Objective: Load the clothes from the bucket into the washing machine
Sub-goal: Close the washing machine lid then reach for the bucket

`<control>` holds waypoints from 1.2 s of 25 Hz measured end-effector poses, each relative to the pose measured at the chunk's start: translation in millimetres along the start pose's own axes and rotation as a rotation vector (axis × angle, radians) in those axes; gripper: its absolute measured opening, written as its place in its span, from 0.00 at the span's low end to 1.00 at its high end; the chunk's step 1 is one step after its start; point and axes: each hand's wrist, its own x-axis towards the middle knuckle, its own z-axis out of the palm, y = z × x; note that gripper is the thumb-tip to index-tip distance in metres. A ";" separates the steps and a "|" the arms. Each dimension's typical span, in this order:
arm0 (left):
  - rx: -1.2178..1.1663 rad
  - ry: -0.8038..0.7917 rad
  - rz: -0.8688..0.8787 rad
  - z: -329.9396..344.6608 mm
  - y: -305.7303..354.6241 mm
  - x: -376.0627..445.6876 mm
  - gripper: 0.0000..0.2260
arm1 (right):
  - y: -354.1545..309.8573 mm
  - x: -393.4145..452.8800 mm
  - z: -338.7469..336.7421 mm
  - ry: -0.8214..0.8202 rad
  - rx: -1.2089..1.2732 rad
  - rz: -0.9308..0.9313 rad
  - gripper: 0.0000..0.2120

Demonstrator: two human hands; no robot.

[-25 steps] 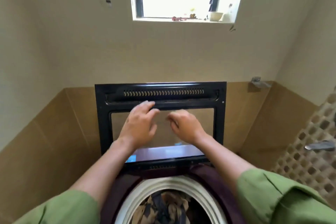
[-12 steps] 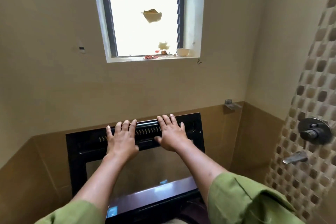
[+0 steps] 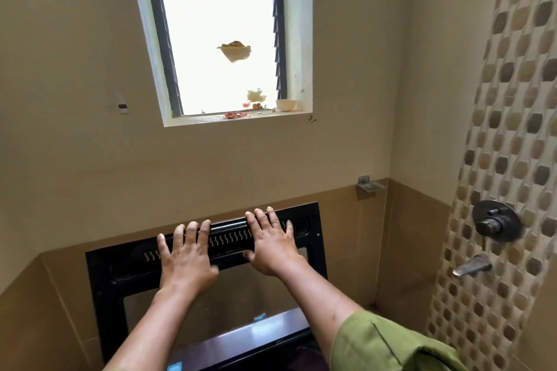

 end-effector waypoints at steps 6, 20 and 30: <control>-0.045 0.005 -0.037 -29.9 12.2 -32.5 0.36 | 0.2 -35.4 -9.1 0.038 -0.059 -0.026 0.40; -0.041 0.008 -0.020 -88.9 33.4 -191.1 0.16 | -4.1 -204.0 -2.5 0.532 -0.368 -0.211 0.18; 0.061 -0.301 0.192 -52.1 29.7 -307.4 0.20 | 32.7 -299.9 38.1 0.039 -0.235 -0.373 0.22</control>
